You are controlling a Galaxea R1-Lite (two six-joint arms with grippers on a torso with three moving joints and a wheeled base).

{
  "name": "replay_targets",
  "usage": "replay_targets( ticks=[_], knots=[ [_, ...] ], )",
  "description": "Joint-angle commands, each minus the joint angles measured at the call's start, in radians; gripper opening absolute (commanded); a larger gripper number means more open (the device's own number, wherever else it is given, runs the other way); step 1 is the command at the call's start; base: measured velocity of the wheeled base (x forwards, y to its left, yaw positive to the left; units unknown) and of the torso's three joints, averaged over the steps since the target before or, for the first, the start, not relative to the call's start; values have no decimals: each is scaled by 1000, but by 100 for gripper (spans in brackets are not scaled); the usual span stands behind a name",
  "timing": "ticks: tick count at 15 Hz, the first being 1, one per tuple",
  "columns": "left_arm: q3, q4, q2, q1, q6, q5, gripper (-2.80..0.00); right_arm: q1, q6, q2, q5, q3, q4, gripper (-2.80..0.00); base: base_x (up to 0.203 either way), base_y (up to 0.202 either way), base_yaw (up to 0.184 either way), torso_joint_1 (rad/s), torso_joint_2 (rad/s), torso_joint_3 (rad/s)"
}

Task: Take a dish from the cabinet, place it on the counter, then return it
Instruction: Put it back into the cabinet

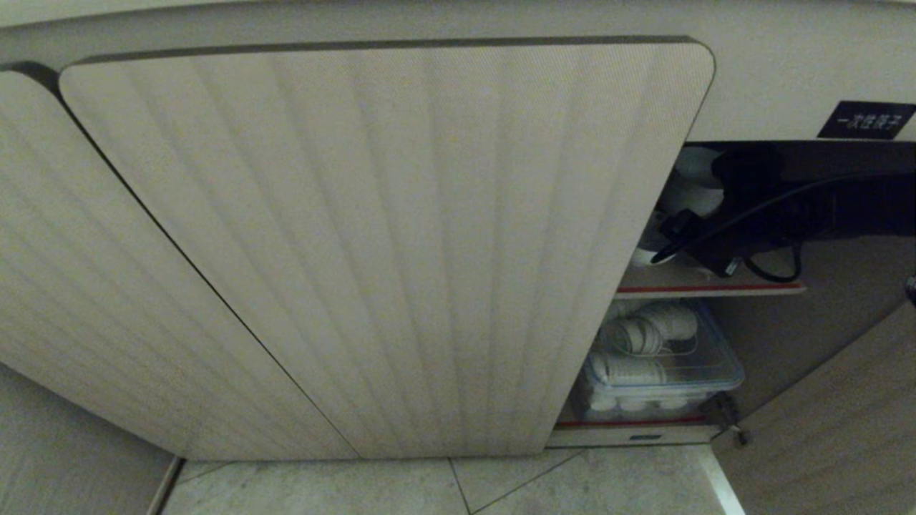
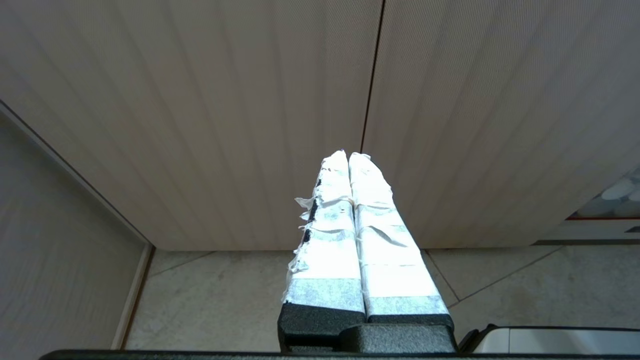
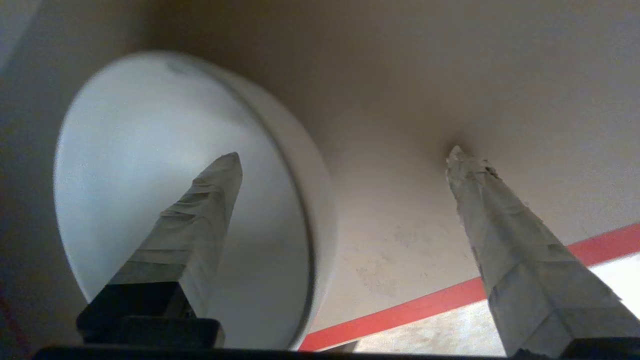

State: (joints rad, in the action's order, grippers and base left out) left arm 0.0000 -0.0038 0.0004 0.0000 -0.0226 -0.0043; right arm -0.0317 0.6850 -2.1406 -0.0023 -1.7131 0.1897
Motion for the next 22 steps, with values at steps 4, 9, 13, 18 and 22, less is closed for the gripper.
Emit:
replay_targets(
  ticks=[4, 9, 13, 18, 22],
  knots=[
    [0, -1, 0, 0, 0, 0, -280, -1, -78, 30, -17, 101, -167, 0, 0, 0, 0, 0, 0, 0],
    [0, -1, 0, 0, 0, 0, -280, -1, -167, 46, -66, 205, -427, 0, 0, 0, 0, 0, 0, 0],
    [0, -1, 0, 0, 0, 0, -280, 1, -242, 61, -66, 307, -668, 0, 0, 0, 0, 0, 0, 0],
    [0, -1, 0, 0, 0, 0, -280, -1, -318, 97, -59, 445, -843, 0, 0, 0, 0, 0, 0, 0],
    [0, -1, 0, 0, 0, 0, -280, 0, -345, 165, -59, 556, -861, 0, 0, 0, 0, 0, 0, 0]
  ],
)
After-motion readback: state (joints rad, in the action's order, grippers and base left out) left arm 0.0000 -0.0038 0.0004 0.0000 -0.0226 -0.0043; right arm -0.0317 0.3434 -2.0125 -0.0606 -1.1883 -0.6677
